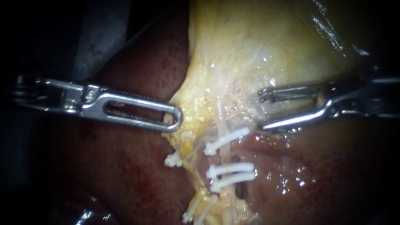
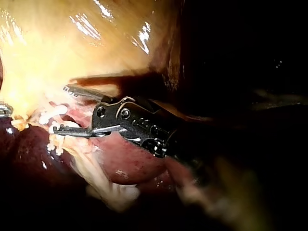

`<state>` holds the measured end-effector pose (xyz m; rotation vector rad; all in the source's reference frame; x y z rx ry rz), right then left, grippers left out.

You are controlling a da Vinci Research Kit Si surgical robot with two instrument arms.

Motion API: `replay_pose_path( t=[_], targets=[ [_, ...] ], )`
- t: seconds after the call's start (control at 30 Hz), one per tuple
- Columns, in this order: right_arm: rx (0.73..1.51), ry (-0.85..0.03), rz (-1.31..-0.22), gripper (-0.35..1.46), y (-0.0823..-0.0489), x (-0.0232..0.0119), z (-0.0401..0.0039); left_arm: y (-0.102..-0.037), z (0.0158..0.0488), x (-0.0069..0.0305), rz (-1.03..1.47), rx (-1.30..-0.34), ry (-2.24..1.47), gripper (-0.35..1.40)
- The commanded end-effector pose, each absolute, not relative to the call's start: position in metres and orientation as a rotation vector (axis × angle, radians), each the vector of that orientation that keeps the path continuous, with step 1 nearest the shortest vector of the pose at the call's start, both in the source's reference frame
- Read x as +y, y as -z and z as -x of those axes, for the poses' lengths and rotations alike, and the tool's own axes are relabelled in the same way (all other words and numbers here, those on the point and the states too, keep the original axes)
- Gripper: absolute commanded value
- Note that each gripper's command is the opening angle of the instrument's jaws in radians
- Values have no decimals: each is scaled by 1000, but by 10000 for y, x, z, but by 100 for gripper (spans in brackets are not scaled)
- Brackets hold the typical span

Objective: Going back third clip right tube

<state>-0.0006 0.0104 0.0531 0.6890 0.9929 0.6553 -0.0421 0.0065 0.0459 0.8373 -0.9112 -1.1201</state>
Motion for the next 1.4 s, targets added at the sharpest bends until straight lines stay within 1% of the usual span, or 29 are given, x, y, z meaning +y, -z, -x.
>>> replay_pose_path(
  t=[0.03,0.2,0.27,0.33,0.43,0.63,0.83,1.07,1.4],
  targets=[
    [994,-657,-681,60,-528,106,9,-459,421,65,-837,-911,1120,-35],
    [998,-647,-675,60,-521,104,20,-459,422,65,-837,-911,1120,-35],
    [1005,-625,-663,60,-518,102,23,-459,422,65,-837,-911,1120,-35],
    [1019,-589,-642,60,-516,101,24,-459,422,65,-837,-911,1120,-35],
    [1047,-500,-601,60,-513,98,24,-459,422,65,-837,-911,1120,-35],
    [1086,-378,-533,60,-509,95,23,-459,422,65,-837,-911,1120,-35],
    [1107,-306,-507,60,-510,92,22,-459,422,65,-837,-911,1120,-35],
    [1117,-269,-501,60,-504,83,17,-459,422,65,-837,-911,1121,-35],
    [1118,-267,-503,60,-504,81,16,-460,425,61,-833,-911,1122,-35]
  ],
)
